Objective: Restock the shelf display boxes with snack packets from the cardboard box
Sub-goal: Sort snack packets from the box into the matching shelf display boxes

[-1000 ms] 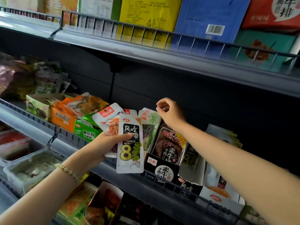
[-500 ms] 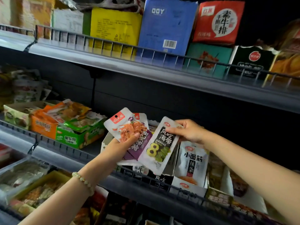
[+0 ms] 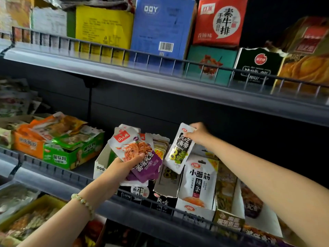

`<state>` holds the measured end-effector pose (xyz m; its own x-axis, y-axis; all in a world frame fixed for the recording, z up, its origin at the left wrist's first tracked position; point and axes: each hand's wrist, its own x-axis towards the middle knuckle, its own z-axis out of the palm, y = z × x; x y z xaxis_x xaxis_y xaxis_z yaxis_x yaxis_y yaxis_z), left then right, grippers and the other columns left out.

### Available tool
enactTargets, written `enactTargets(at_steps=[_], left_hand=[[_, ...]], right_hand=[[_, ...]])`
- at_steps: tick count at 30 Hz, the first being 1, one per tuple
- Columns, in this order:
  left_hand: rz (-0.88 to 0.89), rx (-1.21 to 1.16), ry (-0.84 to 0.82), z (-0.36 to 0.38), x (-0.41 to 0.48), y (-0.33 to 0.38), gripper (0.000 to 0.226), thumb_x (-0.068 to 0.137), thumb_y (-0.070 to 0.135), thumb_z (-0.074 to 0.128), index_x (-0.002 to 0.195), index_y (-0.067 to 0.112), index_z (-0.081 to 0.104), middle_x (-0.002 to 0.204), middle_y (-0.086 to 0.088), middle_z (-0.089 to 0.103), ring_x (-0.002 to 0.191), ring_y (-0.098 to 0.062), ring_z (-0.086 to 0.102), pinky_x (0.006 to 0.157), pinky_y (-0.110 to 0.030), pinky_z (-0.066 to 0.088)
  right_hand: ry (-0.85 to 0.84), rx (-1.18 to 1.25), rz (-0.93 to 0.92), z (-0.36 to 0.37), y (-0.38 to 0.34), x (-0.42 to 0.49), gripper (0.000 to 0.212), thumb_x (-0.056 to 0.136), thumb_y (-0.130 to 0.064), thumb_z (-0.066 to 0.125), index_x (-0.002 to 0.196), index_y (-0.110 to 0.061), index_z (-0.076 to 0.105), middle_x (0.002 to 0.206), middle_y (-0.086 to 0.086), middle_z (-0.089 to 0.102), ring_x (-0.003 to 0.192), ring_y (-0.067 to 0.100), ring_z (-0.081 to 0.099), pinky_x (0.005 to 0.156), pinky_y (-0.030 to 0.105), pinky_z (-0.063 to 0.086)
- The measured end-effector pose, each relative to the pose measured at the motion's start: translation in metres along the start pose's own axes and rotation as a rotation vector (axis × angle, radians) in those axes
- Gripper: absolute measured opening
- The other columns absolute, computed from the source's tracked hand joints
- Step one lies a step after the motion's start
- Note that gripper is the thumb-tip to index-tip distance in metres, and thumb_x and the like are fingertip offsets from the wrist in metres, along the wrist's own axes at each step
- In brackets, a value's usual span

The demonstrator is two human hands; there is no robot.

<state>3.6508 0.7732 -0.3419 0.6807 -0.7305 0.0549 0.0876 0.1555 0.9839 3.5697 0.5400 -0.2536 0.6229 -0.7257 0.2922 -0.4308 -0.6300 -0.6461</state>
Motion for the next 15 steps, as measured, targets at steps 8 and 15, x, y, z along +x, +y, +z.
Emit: enactTargets(at_steps=[8, 15], left_hand=[[-0.069, -0.005, -0.017, -0.001, 0.011, -0.016, 0.019, 0.086, 0.023, 0.068, 0.100, 0.011, 0.063, 0.073, -0.004, 0.075, 0.058, -0.016, 0.071, 0.049, -0.021, 0.052], [-0.066, 0.055, -0.059, 0.002, 0.016, -0.021, 0.039, 0.075, 0.029, 0.075, 0.108, 0.011, 0.061, 0.088, -0.008, 0.076, 0.080, -0.026, 0.073, 0.080, -0.038, 0.056]], right_hand=[[-0.246, -0.349, -0.139, 0.027, 0.018, 0.014, 0.013, 0.085, -0.017, 0.071, 0.093, -0.008, 0.071, 0.094, 0.009, 0.069, 0.088, 0.021, 0.064, 0.077, 0.034, 0.051], [-0.223, -0.354, -0.226, 0.035, 0.032, 0.018, 0.012, 0.082, -0.011, 0.071, 0.091, -0.018, 0.066, 0.090, 0.003, 0.069, 0.088, 0.018, 0.067, 0.080, 0.032, 0.054]])
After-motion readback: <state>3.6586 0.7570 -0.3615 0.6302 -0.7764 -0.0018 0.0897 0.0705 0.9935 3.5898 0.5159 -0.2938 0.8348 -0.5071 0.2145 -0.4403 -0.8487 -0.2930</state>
